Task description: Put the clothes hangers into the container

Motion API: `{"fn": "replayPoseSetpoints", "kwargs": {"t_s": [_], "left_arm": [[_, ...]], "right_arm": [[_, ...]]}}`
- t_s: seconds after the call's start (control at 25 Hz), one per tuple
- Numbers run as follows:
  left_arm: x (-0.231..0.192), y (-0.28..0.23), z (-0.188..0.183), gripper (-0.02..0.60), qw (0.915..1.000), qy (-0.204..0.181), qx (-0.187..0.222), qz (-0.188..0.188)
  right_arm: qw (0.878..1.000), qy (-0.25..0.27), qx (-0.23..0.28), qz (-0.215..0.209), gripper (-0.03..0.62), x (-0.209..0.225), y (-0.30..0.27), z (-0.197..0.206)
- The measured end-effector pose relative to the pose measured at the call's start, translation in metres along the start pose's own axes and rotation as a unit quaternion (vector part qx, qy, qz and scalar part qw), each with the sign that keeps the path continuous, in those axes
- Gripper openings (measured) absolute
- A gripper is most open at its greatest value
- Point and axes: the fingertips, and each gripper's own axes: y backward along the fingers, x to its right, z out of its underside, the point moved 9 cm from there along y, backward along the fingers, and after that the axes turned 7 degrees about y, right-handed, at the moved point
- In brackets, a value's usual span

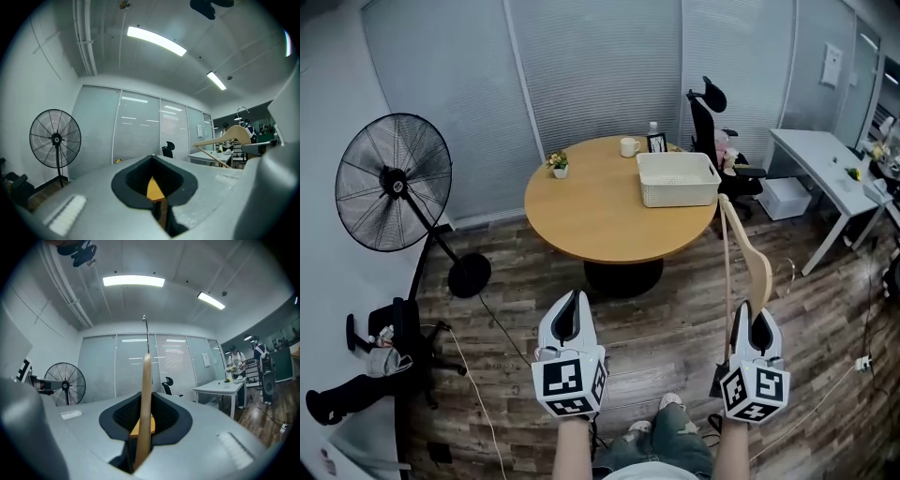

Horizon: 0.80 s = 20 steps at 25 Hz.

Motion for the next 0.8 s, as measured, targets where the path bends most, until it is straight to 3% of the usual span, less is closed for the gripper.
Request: {"fn": "replayPoseSetpoints", "kwargs": {"t_s": [0.4,0.8], "left_arm": [[-0.009,-0.037,0.010,0.000,0.9999,-0.002,-0.013,-0.011],[0.000,-0.127,0.018,0.000,0.9996,0.001,-0.018,-0.023]], "right_arm": [[1.000,-0.004,-0.011,0.002,0.083,0.007,-0.045,0.009],[1.000,0.007,-0.012,-0.018,0.083,0.031,-0.140,0.012]]}}
